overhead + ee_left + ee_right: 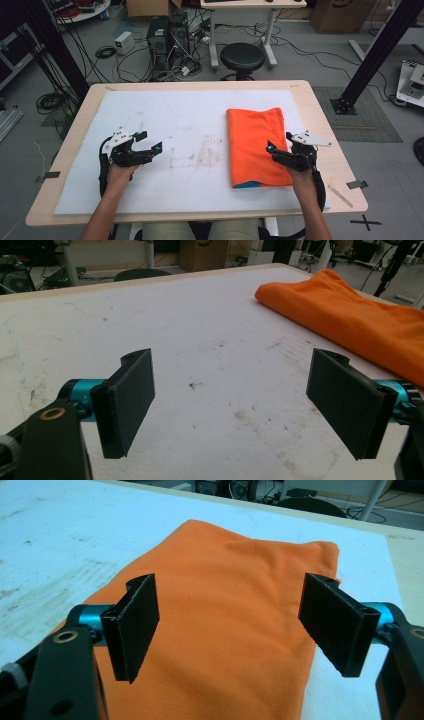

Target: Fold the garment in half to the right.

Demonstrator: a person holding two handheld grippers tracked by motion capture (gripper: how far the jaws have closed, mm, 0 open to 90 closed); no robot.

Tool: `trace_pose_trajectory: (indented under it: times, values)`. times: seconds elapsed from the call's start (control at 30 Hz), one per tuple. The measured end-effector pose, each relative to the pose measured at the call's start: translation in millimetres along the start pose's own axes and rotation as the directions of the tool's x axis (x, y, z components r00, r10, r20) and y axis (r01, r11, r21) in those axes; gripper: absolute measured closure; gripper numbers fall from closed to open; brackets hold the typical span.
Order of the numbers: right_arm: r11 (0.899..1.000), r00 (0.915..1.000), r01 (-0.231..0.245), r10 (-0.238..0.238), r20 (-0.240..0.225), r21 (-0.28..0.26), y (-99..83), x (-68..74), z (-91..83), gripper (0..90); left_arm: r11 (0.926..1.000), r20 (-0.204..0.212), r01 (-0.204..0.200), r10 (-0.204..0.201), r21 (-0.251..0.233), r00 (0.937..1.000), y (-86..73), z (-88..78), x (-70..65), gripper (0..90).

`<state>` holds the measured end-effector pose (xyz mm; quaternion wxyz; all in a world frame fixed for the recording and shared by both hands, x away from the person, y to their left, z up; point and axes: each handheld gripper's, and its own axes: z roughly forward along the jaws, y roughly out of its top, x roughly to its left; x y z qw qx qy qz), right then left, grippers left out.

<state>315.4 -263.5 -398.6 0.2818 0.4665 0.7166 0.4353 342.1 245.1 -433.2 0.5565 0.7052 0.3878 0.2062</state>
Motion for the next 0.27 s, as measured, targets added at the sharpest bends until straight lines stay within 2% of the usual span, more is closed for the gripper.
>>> trace_pose_trajectory:
  times: [0.27]
  values:
    - [1.0,1.0,0.006,-0.006,0.006,0.002,0.2,-0.3,0.2,24.6,1.0,-0.004,0.007,-0.007,-0.002,1.0,-0.3,0.8,1.2,19.5]
